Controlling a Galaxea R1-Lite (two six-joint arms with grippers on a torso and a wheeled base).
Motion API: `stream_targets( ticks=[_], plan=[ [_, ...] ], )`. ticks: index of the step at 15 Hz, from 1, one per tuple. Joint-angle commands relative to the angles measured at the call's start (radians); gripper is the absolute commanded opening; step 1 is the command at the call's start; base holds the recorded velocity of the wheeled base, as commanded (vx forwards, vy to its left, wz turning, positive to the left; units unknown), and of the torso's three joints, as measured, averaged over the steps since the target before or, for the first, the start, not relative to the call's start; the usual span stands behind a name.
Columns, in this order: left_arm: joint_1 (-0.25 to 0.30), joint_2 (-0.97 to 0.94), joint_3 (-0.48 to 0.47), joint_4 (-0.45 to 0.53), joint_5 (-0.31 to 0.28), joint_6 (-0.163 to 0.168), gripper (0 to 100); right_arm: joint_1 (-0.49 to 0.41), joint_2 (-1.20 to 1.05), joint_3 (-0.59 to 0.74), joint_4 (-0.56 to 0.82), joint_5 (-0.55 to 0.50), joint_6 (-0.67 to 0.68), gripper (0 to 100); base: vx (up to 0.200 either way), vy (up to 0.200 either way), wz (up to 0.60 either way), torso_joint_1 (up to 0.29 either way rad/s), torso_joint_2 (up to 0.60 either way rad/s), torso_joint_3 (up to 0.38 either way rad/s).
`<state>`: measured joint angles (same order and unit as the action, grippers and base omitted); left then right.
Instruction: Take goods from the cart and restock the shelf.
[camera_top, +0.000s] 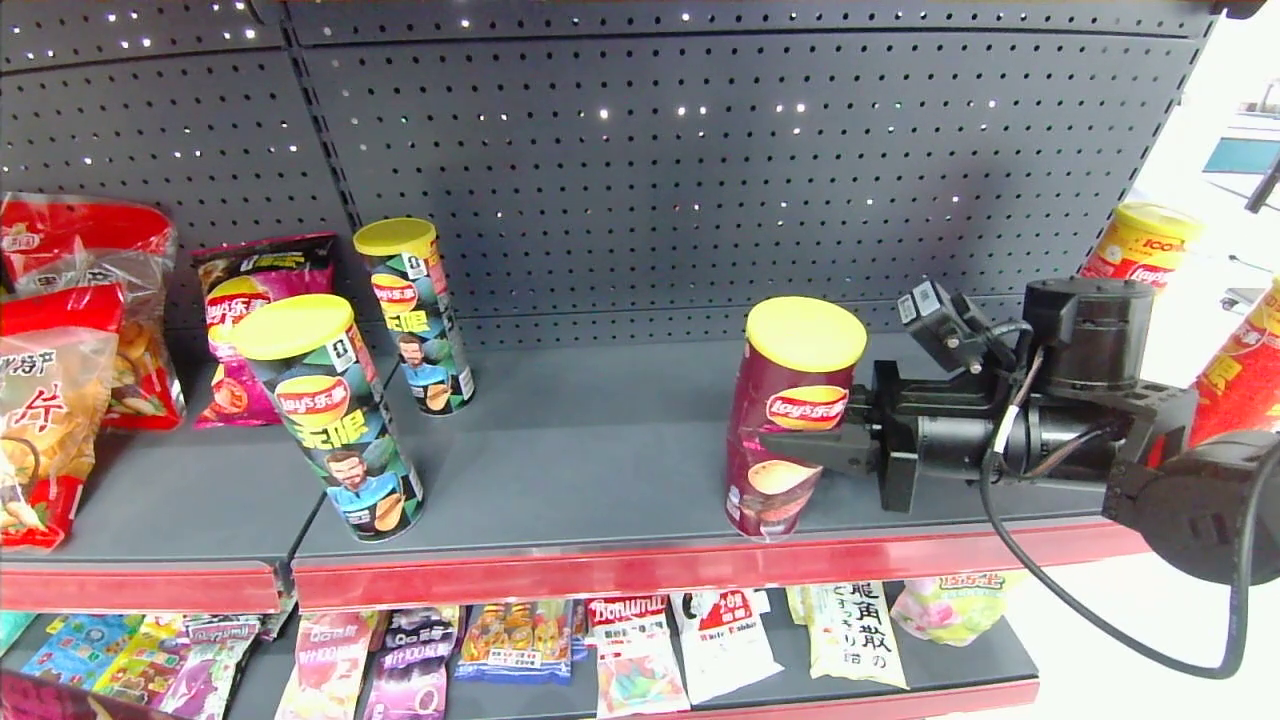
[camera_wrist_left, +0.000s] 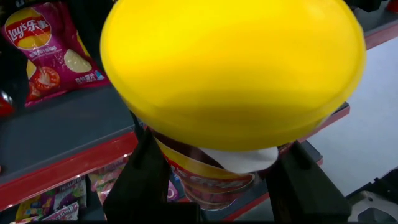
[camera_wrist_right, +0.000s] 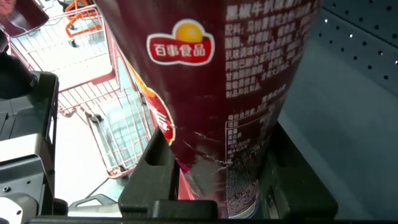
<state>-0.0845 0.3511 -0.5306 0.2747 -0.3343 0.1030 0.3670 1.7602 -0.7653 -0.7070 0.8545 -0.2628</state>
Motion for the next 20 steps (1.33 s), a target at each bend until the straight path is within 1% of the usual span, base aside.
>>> stream_targets(
  ticks=[1, 4, 5, 10, 15, 18, 20],
  plan=[
    [0.0, -0.001, 0.0, 0.0, 0.0, 0.0, 0, 0.001, 0.007, -0.003, 0.001, -0.002, 0.0, 0, 0.0, 0.0, 0.0, 0.0, 0.0, 0.0],
    [0.0, -0.003, 0.0, 0.0, 0.0, 0.0, 0, 0.001, 0.015, -0.005, 0.001, -0.002, -0.006, 0, 0.0, 0.0, 0.0, 0.0, 0.0, 0.0],
    [0.0, -0.001, 0.0, 0.0, 0.0, 0.0, 0, 0.001, 0.015, -0.005, 0.001, -0.003, -0.006, 100, 0.0, 0.0, 0.0, 0.0, 0.0, 0.0],
    [0.0, -0.001, 0.0, 0.0, 0.0, 0.0, 0, -0.003, 0.012, -0.006, 0.001, -0.005, 0.002, 100, 0.0, 0.0, 0.0, 0.0, 0.0, 0.0],
    [0.0, 0.0, -0.002, 0.0, 0.0, 0.0, 0, -0.042, -0.005, 0.003, 0.0, -0.009, 0.002, 100, 0.0, 0.0, 0.0, 0.0, 0.0, 0.0],
    [0.0, 0.002, -0.002, 0.0, -0.002, 0.001, 0, -0.065, -0.028, 0.041, 0.0, -0.026, 0.002, 100, 0.0, 0.0, 0.0, 0.0, 0.0, 0.0],
    [0.0, 0.0, -0.002, -0.002, -0.002, 0.001, 0, -0.092, -0.1, 0.104, 0.001, -0.031, 0.005, 100, 0.0, 0.0, 0.0, 0.0, 0.0, 0.0]
  ],
)
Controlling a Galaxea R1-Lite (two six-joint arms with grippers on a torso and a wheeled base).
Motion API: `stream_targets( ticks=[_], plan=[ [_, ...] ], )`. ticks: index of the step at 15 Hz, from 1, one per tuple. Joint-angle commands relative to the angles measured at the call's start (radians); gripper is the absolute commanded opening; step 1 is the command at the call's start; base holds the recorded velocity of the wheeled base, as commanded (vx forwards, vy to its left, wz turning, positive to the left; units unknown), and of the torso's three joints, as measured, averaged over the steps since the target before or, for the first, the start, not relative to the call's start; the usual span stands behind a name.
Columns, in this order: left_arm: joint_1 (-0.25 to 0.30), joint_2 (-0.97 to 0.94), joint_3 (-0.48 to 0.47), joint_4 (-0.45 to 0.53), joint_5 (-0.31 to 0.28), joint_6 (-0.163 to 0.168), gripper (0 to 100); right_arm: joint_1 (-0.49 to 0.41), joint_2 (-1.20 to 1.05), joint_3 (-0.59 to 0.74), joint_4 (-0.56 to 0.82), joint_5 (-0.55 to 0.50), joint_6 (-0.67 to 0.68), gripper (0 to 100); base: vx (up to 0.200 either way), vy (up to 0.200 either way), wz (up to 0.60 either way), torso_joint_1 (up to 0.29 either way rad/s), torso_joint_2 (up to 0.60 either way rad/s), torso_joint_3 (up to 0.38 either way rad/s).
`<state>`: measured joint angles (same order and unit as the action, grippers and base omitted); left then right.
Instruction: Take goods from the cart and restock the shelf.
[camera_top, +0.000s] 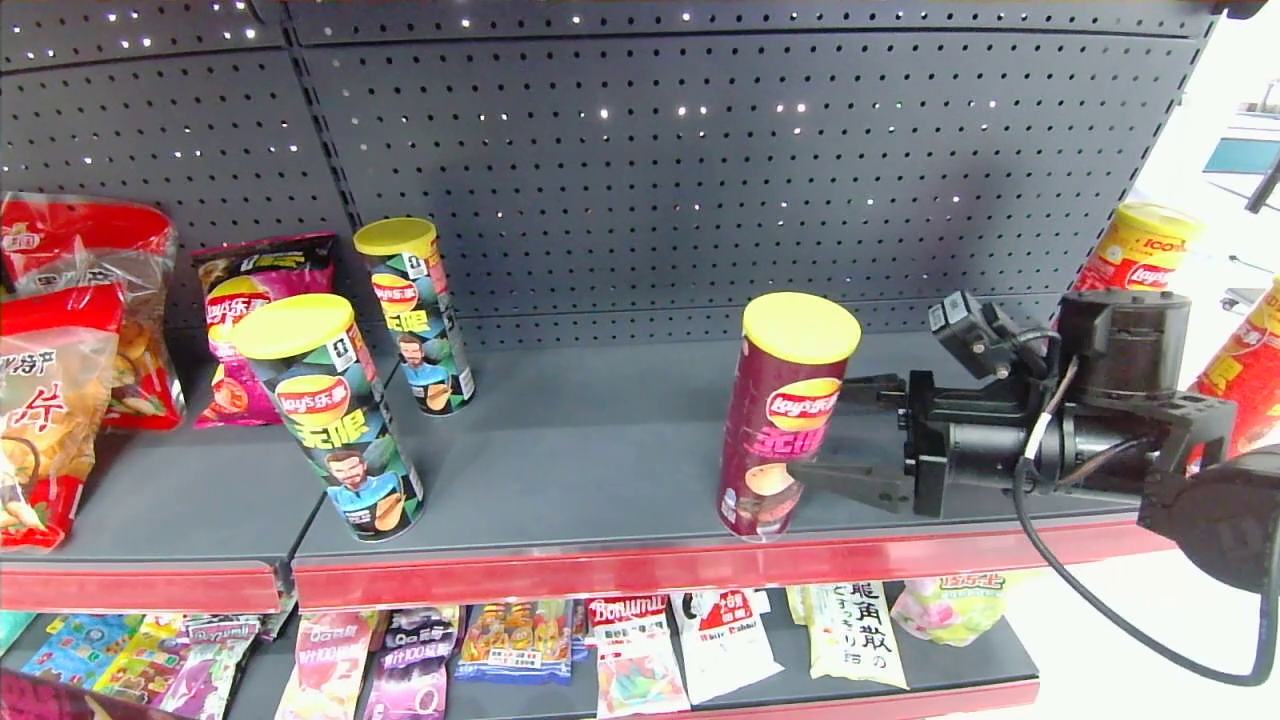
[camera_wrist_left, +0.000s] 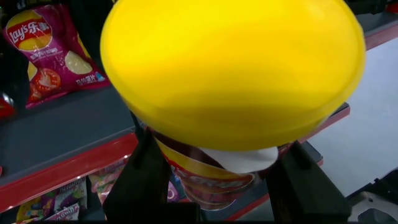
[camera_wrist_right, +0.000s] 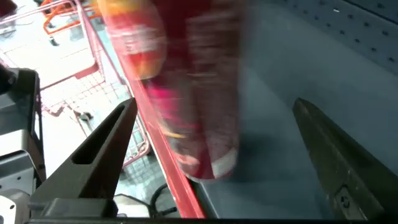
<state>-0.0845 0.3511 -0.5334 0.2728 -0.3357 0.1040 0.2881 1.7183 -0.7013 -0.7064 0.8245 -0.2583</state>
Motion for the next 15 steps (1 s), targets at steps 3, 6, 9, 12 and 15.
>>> stream_targets(
  ticks=[3, 6, 9, 12, 15],
  plan=[
    [0.0, 0.0, 0.001, 0.0, 0.0, 0.0, 0, -0.049, -0.158, 0.146, 0.001, -0.001, 0.004, 100, 0.0, 0.0, 0.0, 0.0, 0.0, 0.0],
    [0.0, -0.003, 0.012, -0.001, 0.0, 0.0, 0, -0.095, -0.263, 0.258, 0.001, -0.007, 0.002, 100, 0.0, 0.0, 0.0, 0.0, 0.0, 0.0],
    [-0.001, -0.014, 0.029, -0.018, -0.003, -0.004, 0, -0.101, -0.396, 0.338, 0.002, -0.191, 0.002, 100, 0.0, 0.0, 0.0, 0.0, 0.0, 0.0],
    [-0.001, -0.03, 0.082, -0.095, -0.003, -0.029, 0, -0.093, -0.556, 0.433, 0.004, -0.467, 0.001, 100, 0.0, 0.0, 0.0, 0.0, 0.0, 0.0],
    [-0.001, -0.06, 0.119, -0.127, 0.0, -0.064, 0, -0.095, -0.786, 0.563, 0.016, -0.754, 0.001, 100, 0.0, 0.0, 0.0, 0.0, 0.0, 0.0]
  ],
)
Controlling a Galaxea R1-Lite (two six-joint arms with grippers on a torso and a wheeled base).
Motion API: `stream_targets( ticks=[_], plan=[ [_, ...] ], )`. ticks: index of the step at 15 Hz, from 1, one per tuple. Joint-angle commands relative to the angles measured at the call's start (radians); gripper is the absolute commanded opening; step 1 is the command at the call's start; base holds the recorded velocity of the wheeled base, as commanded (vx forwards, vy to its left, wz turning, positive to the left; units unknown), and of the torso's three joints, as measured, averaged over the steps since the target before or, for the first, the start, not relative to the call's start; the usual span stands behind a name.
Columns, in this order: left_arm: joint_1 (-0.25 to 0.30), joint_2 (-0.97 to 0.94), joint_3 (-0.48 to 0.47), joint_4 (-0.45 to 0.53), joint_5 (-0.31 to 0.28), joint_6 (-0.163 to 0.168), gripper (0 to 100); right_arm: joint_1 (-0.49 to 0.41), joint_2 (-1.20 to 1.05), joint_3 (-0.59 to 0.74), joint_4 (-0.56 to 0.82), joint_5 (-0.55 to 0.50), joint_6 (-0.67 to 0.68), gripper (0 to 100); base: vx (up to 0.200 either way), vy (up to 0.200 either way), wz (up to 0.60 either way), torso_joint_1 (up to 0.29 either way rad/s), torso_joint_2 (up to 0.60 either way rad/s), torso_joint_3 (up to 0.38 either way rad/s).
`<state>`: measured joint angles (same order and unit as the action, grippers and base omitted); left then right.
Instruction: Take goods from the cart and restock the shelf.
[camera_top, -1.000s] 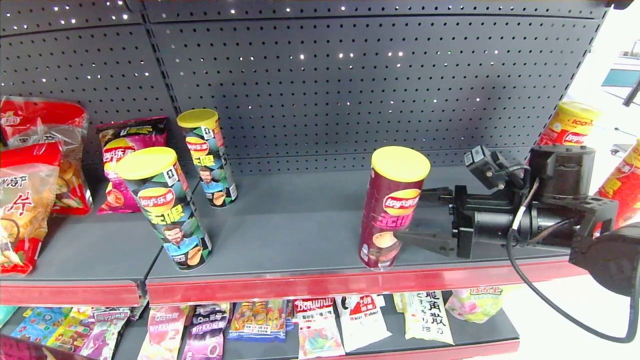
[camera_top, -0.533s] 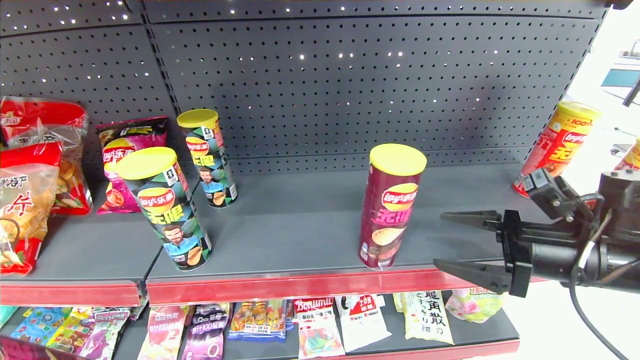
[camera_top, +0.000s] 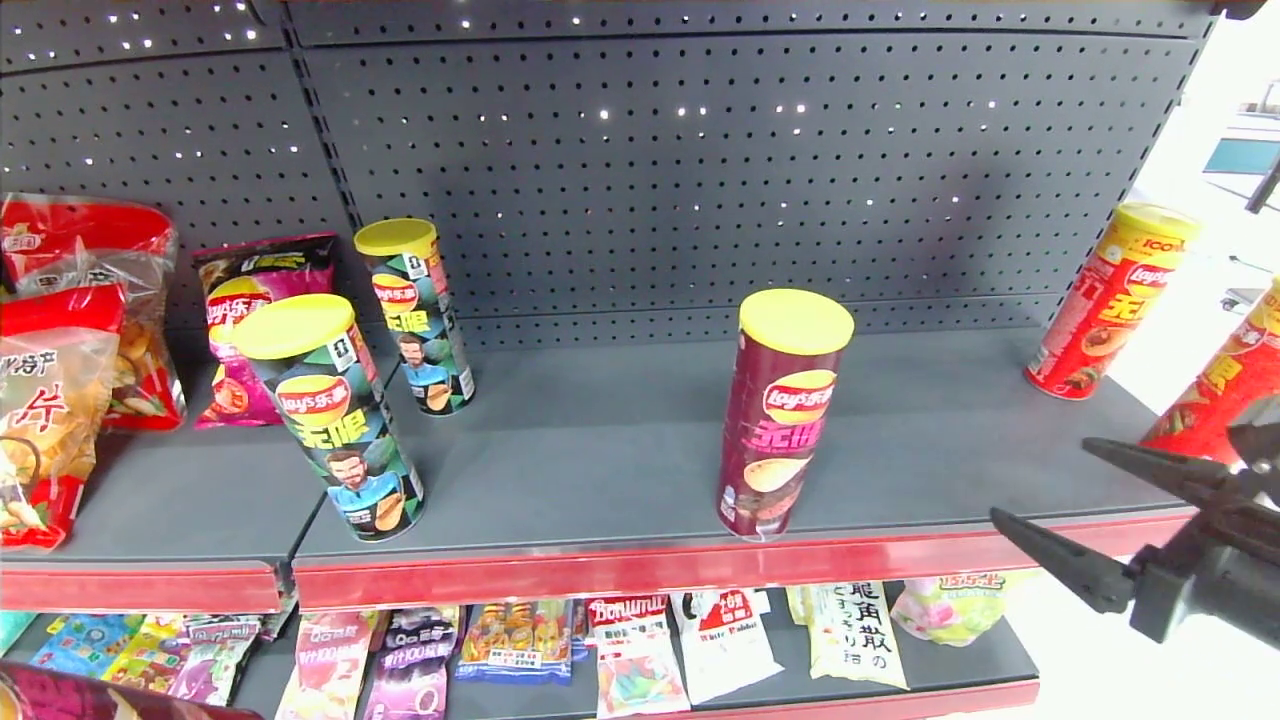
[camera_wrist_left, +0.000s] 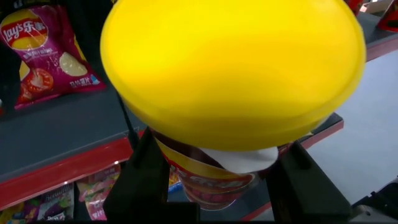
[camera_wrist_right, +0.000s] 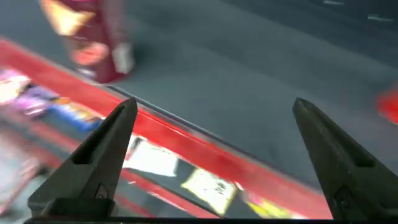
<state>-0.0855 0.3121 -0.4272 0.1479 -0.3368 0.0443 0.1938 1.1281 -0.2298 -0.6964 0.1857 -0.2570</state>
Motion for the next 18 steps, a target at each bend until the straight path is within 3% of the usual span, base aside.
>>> stream_targets(
  ticks=[1, 3, 6, 8, 12, 13, 17, 18],
  plan=[
    [0.0, -0.048, 0.027, -0.001, 0.007, -0.024, 0, -0.004, -0.274, 0.127, 0.006, -0.178, -0.002, 100, 0.0, 0.0, 0.0, 0.0, 0.0, 0.0],
    [0.001, -0.084, 0.044, 0.001, 0.007, -0.053, 0, -0.01, -0.399, 0.164, 0.009, -0.284, -0.002, 100, 0.0, 0.0, 0.0, 0.0, 0.0, 0.0],
    [0.0, -0.079, 0.042, -0.004, -0.005, -0.055, 0, -0.033, -0.545, 0.175, 0.123, -0.336, 0.002, 100, 0.0, 0.0, 0.0, 0.0, 0.0, 0.0],
    [0.0, -0.097, 0.048, -0.004, -0.037, -0.057, 0, -0.071, -0.689, 0.171, 0.268, -0.339, 0.005, 100, 0.0, 0.0, 0.0, 0.0, 0.0, 0.0],
    [-0.002, -0.13, 0.031, -0.004, -0.076, -0.057, 0, -0.188, -1.082, 0.104, 0.756, -0.336, 0.074, 100, 0.0, 0.0, 0.0, 0.0, 0.0, 0.0],
    [0.0, -0.131, 0.027, -0.004, -0.076, -0.057, 0, -0.191, -1.113, 0.092, 0.819, -0.333, 0.079, 100, 0.0, 0.0, 0.0, 0.0, 0.0, 0.0],
    [0.0, -0.142, 0.025, -0.004, -0.077, -0.057, 0, -0.191, -1.128, 0.098, 0.851, -0.289, 0.176, 100, 0.0, 0.0, 0.0, 0.0, 0.0, 0.0],
    [0.0, -0.143, 0.03, -0.002, -0.076, -0.057, 0, -0.191, -1.128, 0.11, 0.85, -0.207, 0.182, 100, 0.0, 0.0, 0.0, 0.0, 0.0, 0.0]
  ],
)
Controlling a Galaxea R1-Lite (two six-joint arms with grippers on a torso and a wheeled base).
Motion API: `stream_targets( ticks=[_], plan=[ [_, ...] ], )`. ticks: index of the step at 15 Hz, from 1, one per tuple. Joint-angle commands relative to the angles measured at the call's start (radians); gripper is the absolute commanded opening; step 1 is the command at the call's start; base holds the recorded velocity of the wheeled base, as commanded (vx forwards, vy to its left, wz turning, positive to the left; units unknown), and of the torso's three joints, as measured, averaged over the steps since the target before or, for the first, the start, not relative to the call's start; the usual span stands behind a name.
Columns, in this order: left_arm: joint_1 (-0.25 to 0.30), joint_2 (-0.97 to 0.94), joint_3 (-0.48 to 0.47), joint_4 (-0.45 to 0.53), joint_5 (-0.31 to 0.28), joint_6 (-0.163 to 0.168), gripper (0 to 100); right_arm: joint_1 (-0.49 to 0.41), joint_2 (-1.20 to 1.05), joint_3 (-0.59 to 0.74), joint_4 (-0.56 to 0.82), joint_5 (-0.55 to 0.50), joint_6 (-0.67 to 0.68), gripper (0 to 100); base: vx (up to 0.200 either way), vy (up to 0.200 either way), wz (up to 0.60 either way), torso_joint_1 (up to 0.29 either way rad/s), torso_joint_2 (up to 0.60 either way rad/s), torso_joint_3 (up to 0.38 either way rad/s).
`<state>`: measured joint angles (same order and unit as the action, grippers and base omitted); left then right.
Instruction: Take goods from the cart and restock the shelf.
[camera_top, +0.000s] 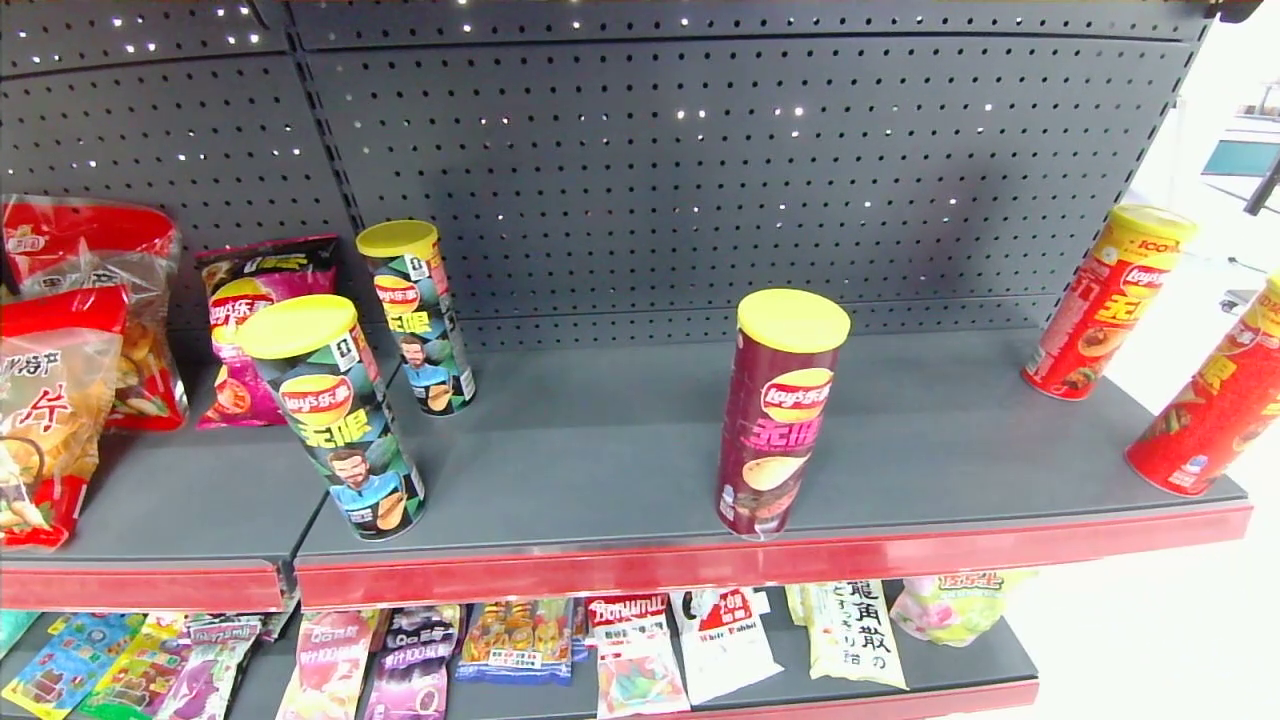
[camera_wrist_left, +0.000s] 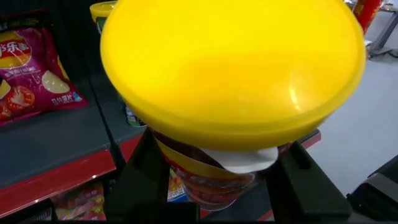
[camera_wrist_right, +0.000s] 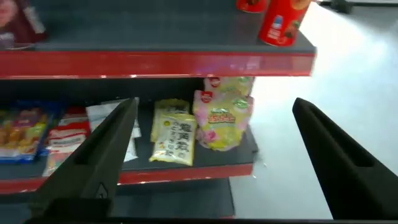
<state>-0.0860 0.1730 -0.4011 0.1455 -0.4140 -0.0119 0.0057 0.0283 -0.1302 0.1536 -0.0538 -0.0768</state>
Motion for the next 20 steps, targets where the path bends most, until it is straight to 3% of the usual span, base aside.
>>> stream_targets(
  ticks=[1, 5, 8, 11, 13, 14, 17, 20],
  plan=[
    [0.0, -0.007, 0.007, 0.0, 0.001, 0.0, 0, -0.003, -0.028, 0.021, 0.0, 0.071, 0.0, 100, 0.0, 0.0, 0.0, 0.0, 0.0, 0.0],
    [0.0, -0.01, 0.011, 0.0, 0.003, 0.0, 0, -0.003, -0.028, 0.04, -0.019, 0.103, 0.002, 100, 0.0, 0.0, 0.0, 0.0, 0.0, 0.0],
    [0.0, -0.01, 0.018, 0.002, 0.0, -0.002, 0, -0.001, -0.021, 0.041, -0.019, 0.229, 0.0, 100, 0.0, 0.0, 0.0, 0.0, 0.0, 0.0],
    [0.0, -0.015, 0.031, 0.002, 0.0, -0.002, 0, -0.006, -0.028, 0.041, -0.017, 0.167, 0.005, 100, 0.0, 0.0, 0.0, 0.0, 0.0, 0.0],
    [0.0, -0.03, 0.041, 0.003, 0.0, -0.002, 0, -0.006, -0.028, 0.044, -0.02, -0.001, 0.051, 100, 0.0, 0.0, 0.0, 0.0, 0.0, 0.0],
    [0.0, -0.035, 0.044, 0.003, 0.0, -0.002, 0, -0.006, -0.028, 0.046, -0.022, -0.021, 0.061, 100, 0.0, 0.0, 0.0, 0.0, 0.0, 0.0],
    [-0.001, -0.03, 0.033, 0.003, 0.0, -0.002, 0, -0.004, -0.028, 0.106, -0.149, 0.029, 0.042, 100, 0.0, 0.0, 0.0, 0.0, 0.0, 0.0],
    [-0.001, -0.033, 0.041, 0.003, -0.002, -0.002, 0, -0.003, -0.028, 0.13, -0.158, 0.048, 0.055, 100, 0.0, 0.0, 0.0, 0.0, 0.0, 0.0]
  ],
)
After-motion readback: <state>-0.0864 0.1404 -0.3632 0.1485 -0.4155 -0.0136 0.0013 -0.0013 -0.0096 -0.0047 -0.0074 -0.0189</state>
